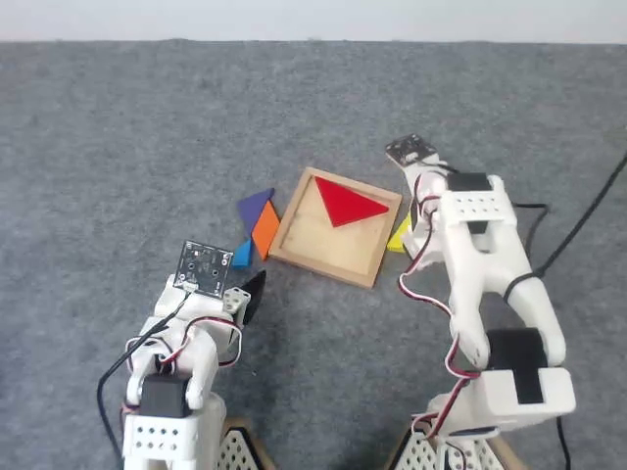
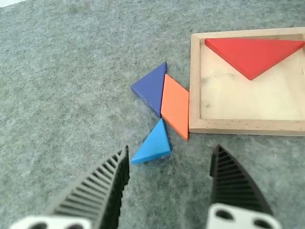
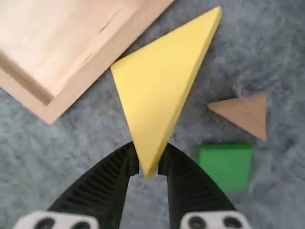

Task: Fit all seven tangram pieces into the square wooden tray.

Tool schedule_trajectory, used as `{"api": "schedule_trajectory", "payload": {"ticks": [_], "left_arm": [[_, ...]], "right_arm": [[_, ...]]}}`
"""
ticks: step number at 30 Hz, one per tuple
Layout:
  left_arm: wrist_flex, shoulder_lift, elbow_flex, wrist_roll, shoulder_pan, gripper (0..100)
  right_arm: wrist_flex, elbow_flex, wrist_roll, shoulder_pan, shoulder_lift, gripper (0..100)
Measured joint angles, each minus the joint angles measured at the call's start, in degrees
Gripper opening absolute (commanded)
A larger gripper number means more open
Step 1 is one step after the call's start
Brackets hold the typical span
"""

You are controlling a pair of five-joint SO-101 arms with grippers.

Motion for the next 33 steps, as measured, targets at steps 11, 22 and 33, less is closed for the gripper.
{"api": "schedule_trajectory", "payload": {"ticks": [11,22,33], "left_arm": [[0.0,0.0,0.0,0.0,0.0,27],[0.0,0.0,0.0,0.0,0.0,27],[0.0,0.0,0.0,0.0,0.0,27]], "right_arm": [[6.9,-10.2,-0.2,6.2,1.9,7.3],[-2.5,-8.6,-1.3,-5.5,8.5,34.6],[-10.8,-8.6,-6.5,-4.7,15.3,34.7]]}}
